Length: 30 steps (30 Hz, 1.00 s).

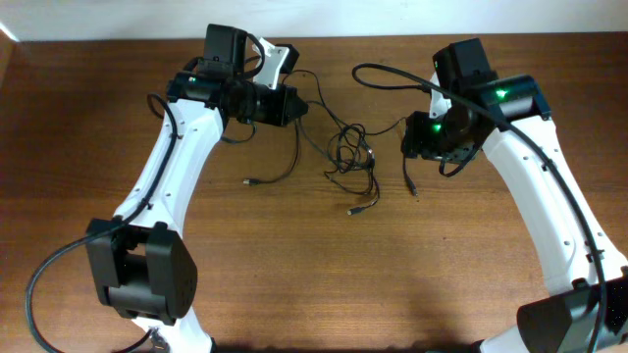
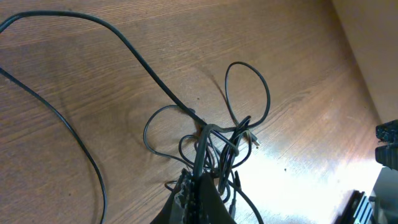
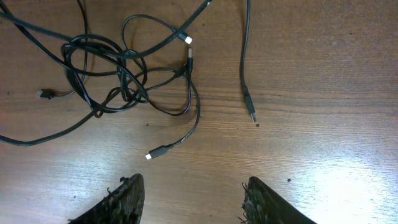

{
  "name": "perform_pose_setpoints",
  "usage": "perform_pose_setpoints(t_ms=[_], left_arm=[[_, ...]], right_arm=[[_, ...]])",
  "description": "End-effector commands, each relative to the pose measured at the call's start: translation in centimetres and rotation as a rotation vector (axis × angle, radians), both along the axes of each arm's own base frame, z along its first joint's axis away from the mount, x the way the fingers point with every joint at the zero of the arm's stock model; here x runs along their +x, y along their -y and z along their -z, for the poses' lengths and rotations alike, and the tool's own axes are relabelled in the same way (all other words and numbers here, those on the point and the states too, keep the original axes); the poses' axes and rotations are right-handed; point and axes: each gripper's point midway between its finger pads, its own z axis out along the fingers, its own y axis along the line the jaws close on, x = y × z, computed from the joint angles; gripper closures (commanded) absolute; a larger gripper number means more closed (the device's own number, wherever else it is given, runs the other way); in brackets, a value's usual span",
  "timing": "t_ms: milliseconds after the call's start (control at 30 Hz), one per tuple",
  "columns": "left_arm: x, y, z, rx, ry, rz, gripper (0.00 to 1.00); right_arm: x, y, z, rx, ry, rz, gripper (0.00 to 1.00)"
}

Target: Untangle cables

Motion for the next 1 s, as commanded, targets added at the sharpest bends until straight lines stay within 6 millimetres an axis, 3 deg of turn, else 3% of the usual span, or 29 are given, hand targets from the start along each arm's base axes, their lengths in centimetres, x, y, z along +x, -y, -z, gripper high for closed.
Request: perform_pose_setpoints(t_ms=[0,633,833,967], left_arm=[[-0.2,-0.2,-1.4,0.009,0.038,-0.004,1.00],[-0.6,0.3,-1.2,0.011,0.024,0.007,1.00],[-1.1,1.5,-1.1,0.026,0.028,0.029,1.00],[-0.7,0.9,-0.7,0.063,0.033,0.002,1.00]], right_arm=[[0.0,-0.4,-0.3,0.029,0.007,0.001,0.46],[0.9,-1.6,-1.0,0.098,0.047,-0.013,0.45],[0.9,-1.7,-1.0,0.103,0.046,-0.016,0.45],[1.2,-1.9,-1.1,0.114,0.058,-0.017,0.45]])
